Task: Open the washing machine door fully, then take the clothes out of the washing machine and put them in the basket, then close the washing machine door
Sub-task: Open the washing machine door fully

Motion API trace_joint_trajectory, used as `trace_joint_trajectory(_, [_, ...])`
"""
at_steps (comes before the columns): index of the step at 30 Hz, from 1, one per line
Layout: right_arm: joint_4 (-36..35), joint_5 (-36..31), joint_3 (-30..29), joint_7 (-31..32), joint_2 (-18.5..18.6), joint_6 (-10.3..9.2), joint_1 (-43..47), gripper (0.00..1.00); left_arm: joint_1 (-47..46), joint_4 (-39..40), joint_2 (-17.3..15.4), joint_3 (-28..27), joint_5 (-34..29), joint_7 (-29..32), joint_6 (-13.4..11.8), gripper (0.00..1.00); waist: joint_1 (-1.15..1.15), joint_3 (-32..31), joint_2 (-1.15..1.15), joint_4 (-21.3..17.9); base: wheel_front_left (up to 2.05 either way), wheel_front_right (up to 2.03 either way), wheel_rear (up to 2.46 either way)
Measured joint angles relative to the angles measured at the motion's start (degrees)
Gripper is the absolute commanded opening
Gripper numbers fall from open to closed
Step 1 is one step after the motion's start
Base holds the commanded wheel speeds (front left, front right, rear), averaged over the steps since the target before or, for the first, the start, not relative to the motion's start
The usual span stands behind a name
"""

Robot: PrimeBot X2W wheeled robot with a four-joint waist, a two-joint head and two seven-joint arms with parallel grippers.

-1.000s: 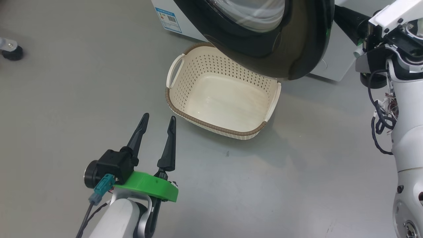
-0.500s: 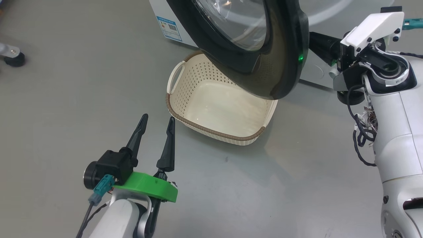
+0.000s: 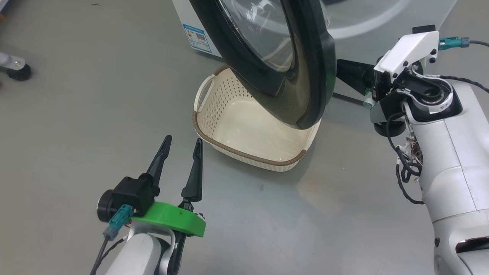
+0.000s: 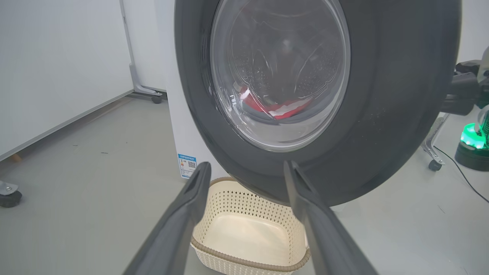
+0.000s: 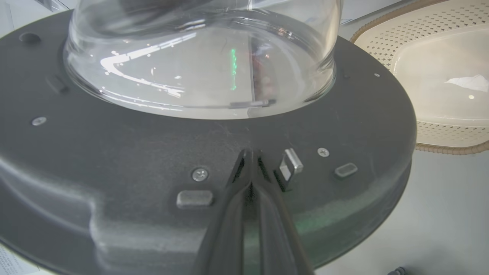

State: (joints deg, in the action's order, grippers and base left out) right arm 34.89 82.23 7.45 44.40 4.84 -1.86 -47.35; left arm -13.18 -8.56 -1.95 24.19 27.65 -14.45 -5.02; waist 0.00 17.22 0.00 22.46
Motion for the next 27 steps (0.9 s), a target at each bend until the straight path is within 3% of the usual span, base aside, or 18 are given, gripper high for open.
trace_joint_trajectory(14, [-1.6,2.7,4.6,1.7,-0.5,-0.10,2.0,0.00,0.6,-0.2,0.0,0.3,0.0,0.0,0.0,1.00,0.00,-0.9,0.00,0.2,0.00,0.00,0.00])
trace_joint_trajectory(27, [-4.9,11.2,10.3,1.1,-0.5,-0.83,3.4,0.00,1.3,-0.3,0.0,0.7,-0.6,0.0,0.0,1.00,0.00,-1.2,0.00,1.0,0.00,0.00,0.00])
